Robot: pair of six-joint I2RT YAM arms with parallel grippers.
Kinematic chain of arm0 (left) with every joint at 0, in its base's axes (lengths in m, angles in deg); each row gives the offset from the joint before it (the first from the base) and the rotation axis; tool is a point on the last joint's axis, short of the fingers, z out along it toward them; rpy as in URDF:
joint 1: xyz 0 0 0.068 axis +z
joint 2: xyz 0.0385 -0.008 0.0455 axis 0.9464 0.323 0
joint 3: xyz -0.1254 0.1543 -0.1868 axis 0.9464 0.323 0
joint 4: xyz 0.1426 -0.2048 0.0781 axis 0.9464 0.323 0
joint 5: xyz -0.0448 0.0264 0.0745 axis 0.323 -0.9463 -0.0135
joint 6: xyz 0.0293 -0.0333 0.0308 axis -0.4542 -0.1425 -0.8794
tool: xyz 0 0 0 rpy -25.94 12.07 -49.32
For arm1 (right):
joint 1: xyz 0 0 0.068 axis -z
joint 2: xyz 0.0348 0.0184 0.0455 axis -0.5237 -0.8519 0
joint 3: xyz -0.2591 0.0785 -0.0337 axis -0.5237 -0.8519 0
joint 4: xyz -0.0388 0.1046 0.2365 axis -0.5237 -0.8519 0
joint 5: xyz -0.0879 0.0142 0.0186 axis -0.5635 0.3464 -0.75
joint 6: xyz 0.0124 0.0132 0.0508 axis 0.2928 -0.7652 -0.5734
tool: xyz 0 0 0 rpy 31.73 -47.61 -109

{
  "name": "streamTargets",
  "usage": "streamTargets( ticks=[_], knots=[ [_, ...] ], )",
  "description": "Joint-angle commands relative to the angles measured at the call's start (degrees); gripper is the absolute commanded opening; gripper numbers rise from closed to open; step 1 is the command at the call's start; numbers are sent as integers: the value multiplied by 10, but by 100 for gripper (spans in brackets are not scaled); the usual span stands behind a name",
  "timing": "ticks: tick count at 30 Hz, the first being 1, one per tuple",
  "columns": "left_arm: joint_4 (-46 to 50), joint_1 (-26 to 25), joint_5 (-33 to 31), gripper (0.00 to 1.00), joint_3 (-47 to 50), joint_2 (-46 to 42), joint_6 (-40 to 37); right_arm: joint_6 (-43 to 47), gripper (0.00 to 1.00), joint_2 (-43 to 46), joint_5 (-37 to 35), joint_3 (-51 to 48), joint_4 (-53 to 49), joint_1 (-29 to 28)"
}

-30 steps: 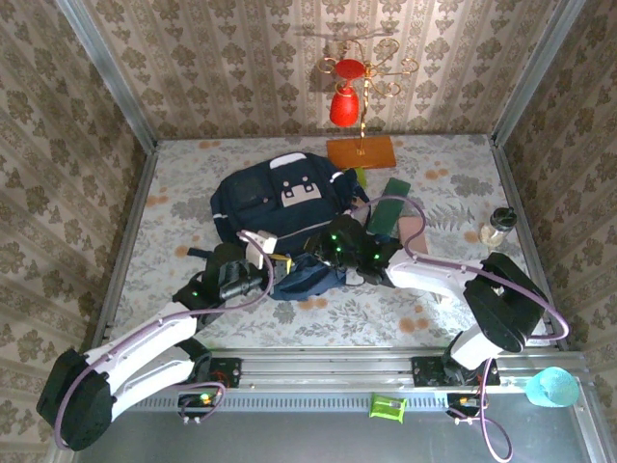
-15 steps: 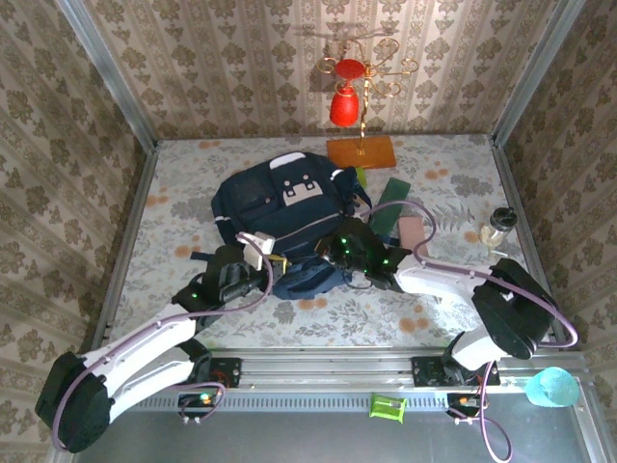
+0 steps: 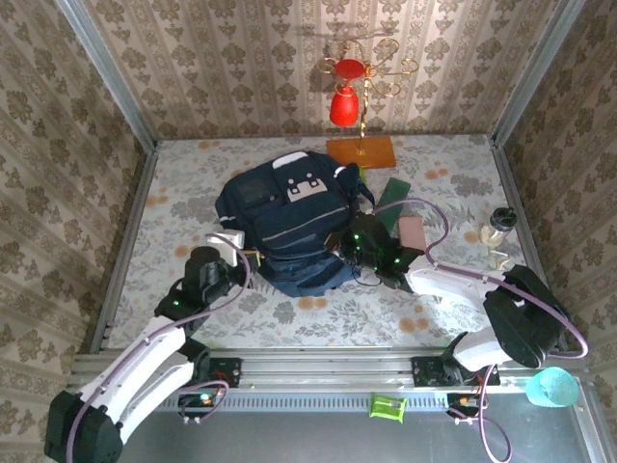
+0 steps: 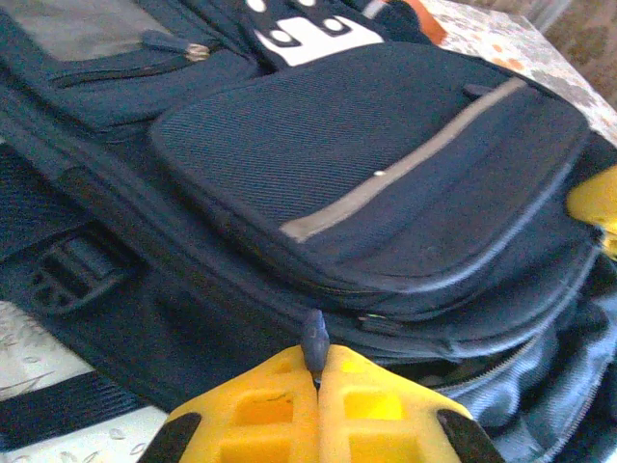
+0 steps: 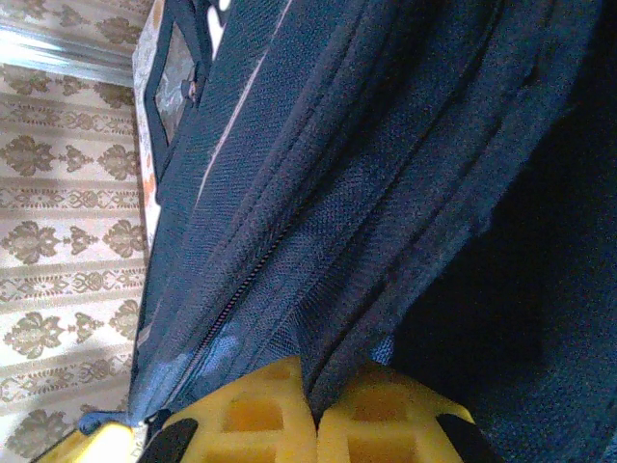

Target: Pack books, pencil case, and school supplies into a backpack

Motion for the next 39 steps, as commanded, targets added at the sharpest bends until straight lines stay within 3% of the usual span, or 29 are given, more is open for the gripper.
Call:
streamTargets(
  ticks=[1, 7, 13, 20, 21, 23, 26, 31, 39],
  knots=[
    [7, 44, -58, 0, 6, -18, 11, 33, 0, 16, -20, 4, -18, 16],
    [-39, 107, -73, 0, 13, 3, 21, 57, 0, 17, 8, 16, -14, 17],
    [-119, 156, -74, 0, -2, 78, 21, 68, 0, 4, 41, 30, -2, 18],
    [-141, 151, 18, 0, -10, 112, 29, 68, 0, -9, 63, 42, 12, 20],
    [-122, 146, 32, 3, -8, 102, 24, 68, 0, -9, 64, 42, 14, 21],
    [-68, 131, 55, 28, -4, 81, 7, 74, 0, -12, 68, 44, 15, 24],
    [-22, 108, 66, 43, 6, 65, -17, 93, 0, -23, 95, 60, 3, 34],
    [-49, 102, 85, 50, 13, 102, -21, 133, 0, -35, 141, 103, -64, 52],
    [-133, 58, 123, 52, 2, 204, -103, 175, 0, -28, 214, 159, -125, 89]
  ],
)
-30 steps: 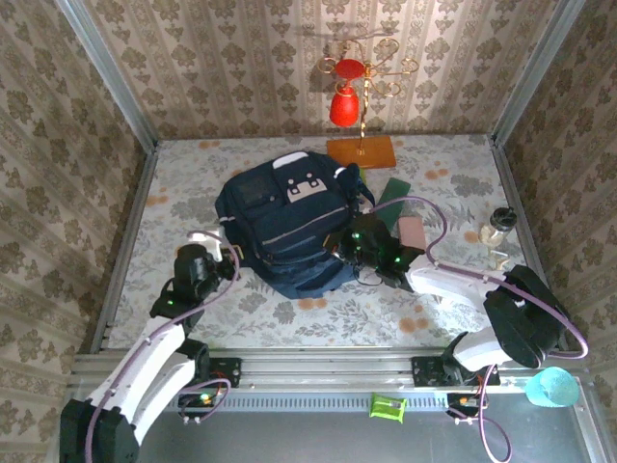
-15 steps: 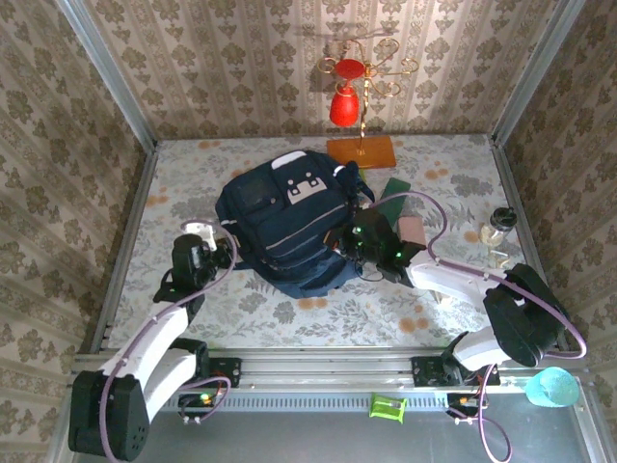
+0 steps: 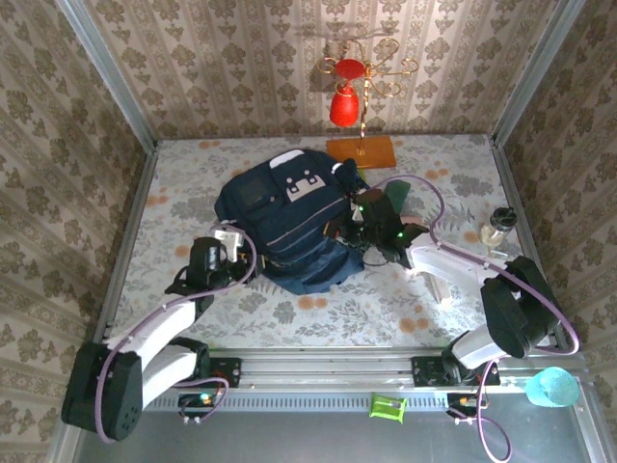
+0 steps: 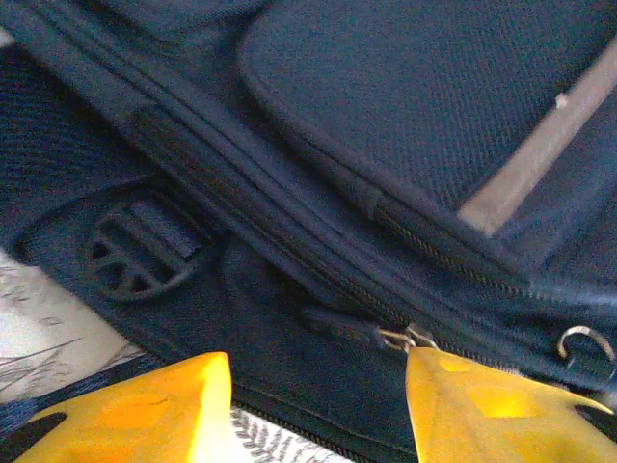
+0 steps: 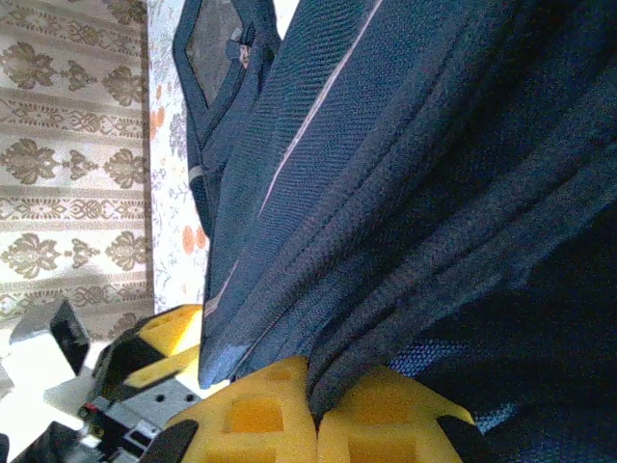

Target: Pack books, pencil case, and school supplies into a backpack

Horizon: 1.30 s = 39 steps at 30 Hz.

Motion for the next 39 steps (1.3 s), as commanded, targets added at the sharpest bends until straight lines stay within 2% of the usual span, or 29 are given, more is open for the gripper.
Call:
streamTargets(
  ticks=[1, 7, 12, 17, 20, 27, 36, 39],
  knots=[
    [-55, -19, 31, 52, -6, 18, -67, 51, 0, 6, 61, 58, -26, 14],
    [-67, -39, 37, 51, -24, 52, -142, 103, 0, 1, 95, 122, -96, 33],
    [-77, -36, 53, 42, -40, 90, -158, 123, 0, -10, 113, 154, -120, 44],
    [-105, -36, 101, 43, -48, 132, -155, 109, 0, -22, 126, 157, -106, 47],
    [-134, -37, 130, 45, -33, 127, -147, 93, 0, -31, 135, 160, -87, 47],
    [-106, -42, 146, 47, -29, 118, -168, 102, 0, -50, 133, 181, -92, 52],
    [-135, -46, 187, 48, -57, 173, -181, 99, 0, -59, 140, 207, -100, 54],
    [-136, -46, 181, 45, -71, 197, -180, 99, 0, -61, 141, 209, -100, 54]
  ],
)
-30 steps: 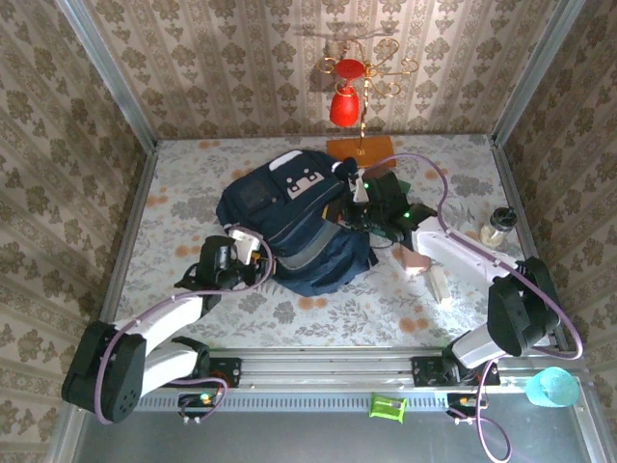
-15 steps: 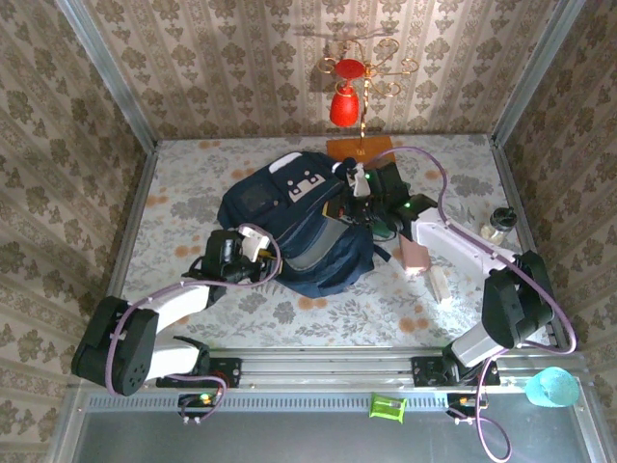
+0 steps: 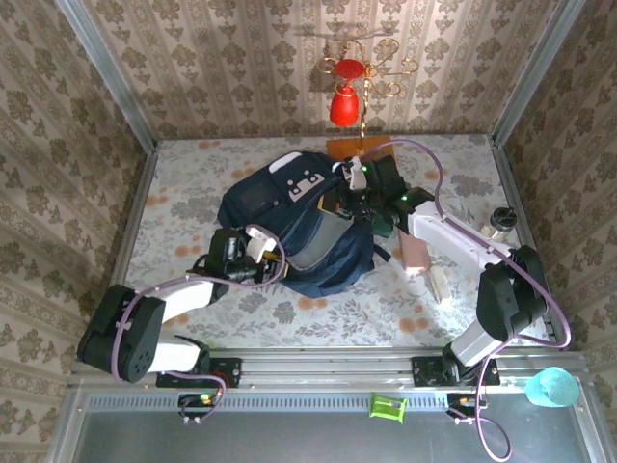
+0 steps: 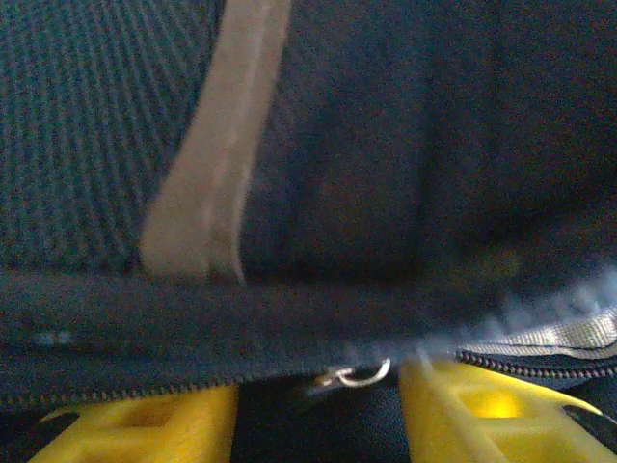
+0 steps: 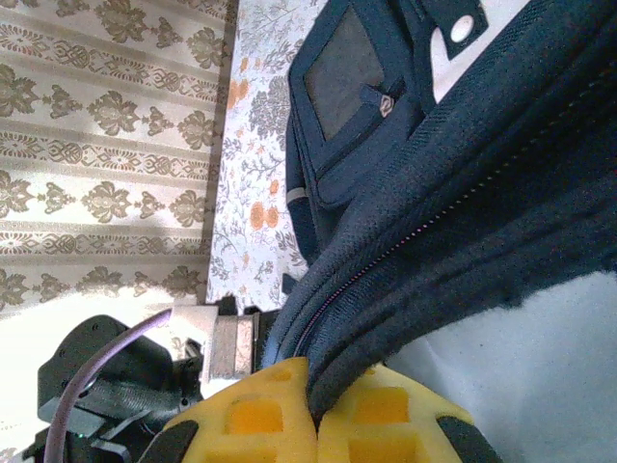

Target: Pack books, pencil case, and school supplies into a backpack

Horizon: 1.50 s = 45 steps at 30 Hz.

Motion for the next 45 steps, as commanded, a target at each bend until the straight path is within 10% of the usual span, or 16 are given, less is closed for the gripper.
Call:
streamTargets(
  ticks=[1, 16, 45],
  knots=[
    [-21, -5, 20, 44, -27, 23, -13, 0, 0, -8, 18, 27, 24, 4],
    [-88, -5, -43, 0, 11, 21, 42, 9, 0, 3, 7, -6, 20, 11],
    [-18, 36, -255, 0, 24, -45, 127, 68, 0, 44, -80, -189, -6, 55]
  ],
)
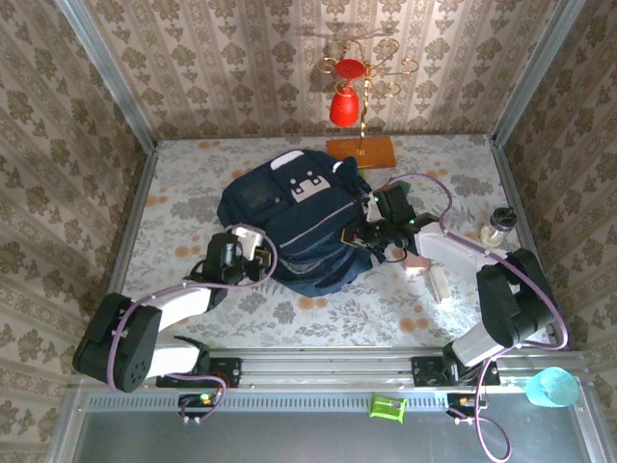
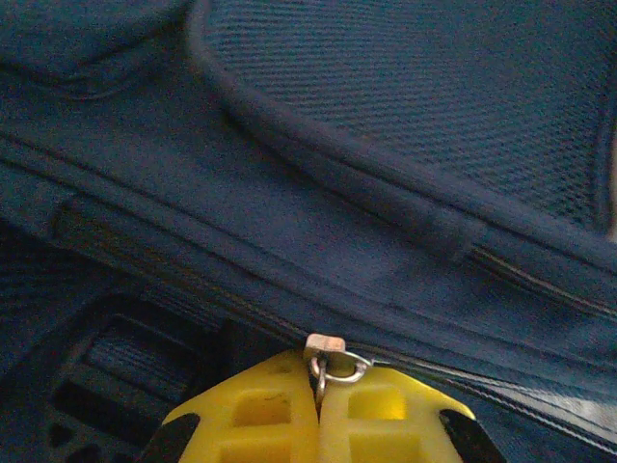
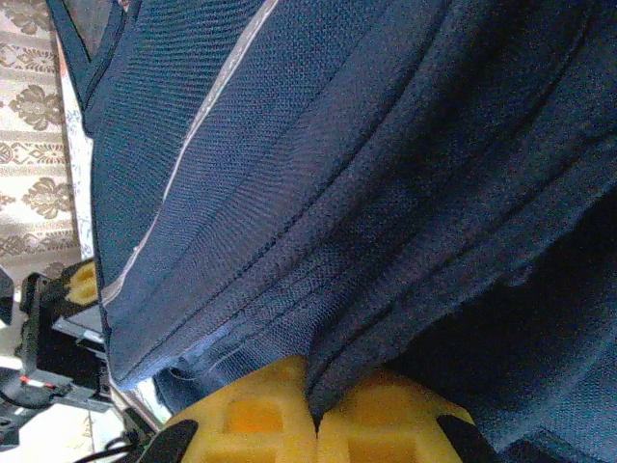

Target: Pack books, pencil case, and school supplies into a backpack

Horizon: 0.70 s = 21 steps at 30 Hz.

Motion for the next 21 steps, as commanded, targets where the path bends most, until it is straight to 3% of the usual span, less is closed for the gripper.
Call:
streamTargets(
  ticks=[1, 14, 21],
  knots=[
    [6, 33, -74, 0, -15, -2, 37, 36, 0, 17, -43, -13, -25, 22],
    [-36, 89, -60, 0, -86, 96, 64, 114, 0, 30, -26, 3, -94, 46],
    [-51, 104, -37, 0, -120, 136, 82, 108, 0, 35, 11, 2, -73, 51]
  ],
)
